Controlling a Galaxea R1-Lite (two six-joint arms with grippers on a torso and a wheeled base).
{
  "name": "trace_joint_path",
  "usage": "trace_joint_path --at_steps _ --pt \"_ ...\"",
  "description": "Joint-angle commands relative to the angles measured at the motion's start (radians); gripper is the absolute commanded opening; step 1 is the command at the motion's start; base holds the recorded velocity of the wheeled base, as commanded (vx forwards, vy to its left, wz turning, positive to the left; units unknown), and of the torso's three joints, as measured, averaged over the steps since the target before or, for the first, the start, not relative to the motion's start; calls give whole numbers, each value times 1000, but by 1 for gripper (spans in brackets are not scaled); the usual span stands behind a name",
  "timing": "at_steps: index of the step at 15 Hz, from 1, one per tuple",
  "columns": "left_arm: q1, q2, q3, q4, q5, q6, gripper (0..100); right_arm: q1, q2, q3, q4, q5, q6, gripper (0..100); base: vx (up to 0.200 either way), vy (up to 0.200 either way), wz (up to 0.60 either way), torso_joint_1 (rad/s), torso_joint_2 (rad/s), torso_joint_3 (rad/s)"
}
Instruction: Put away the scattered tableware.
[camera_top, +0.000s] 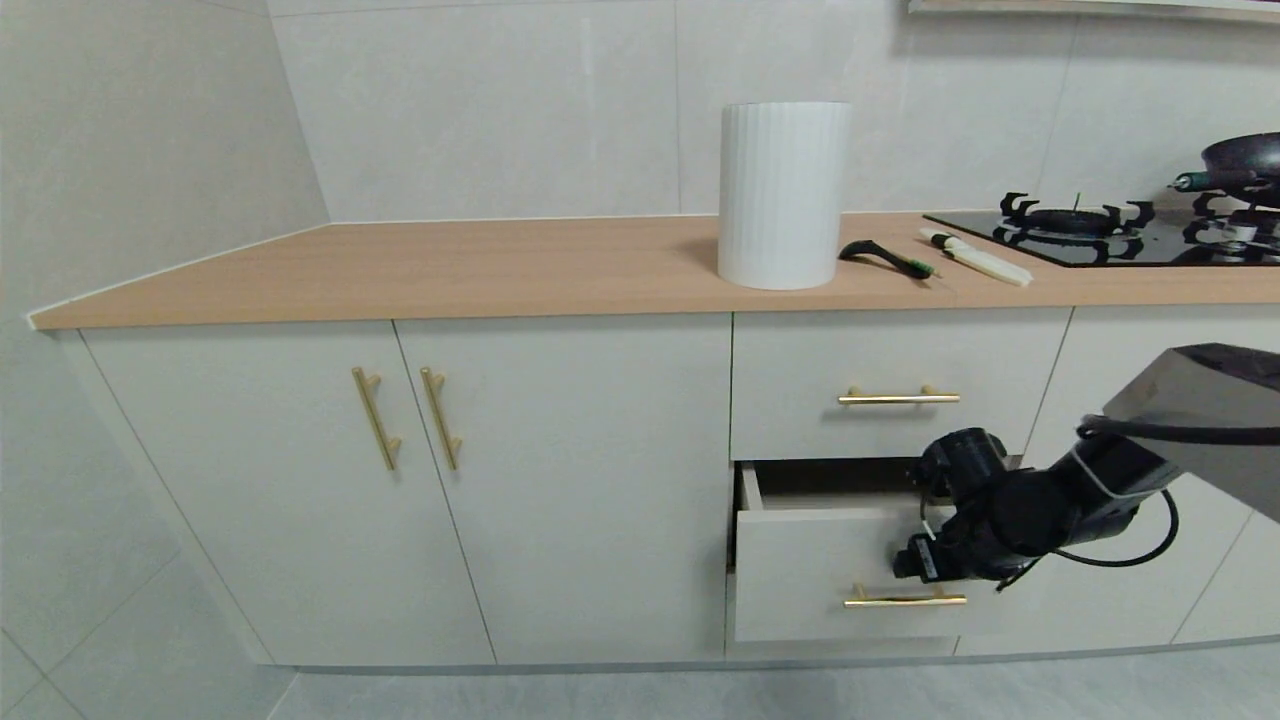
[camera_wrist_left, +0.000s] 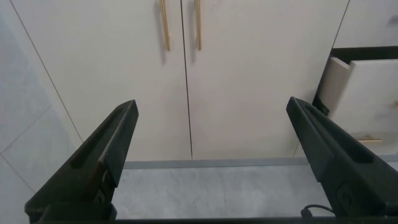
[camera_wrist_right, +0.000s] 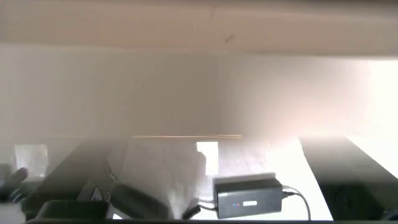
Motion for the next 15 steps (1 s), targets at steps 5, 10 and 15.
trace_joint_path --at_steps 5,10,15 --pt "2 0 0 1 0 0 100 106 -503 85 216 9 7 100 0 0 0 0 0 0" --pt "2 0 0 1 0 0 100 106 -320 -4 196 89 102 100 0 0 0 0 0 0" --pt "2 0 0 1 0 0 100 105 -78 -107 -12 67 108 100 0 0 0 0 0 0"
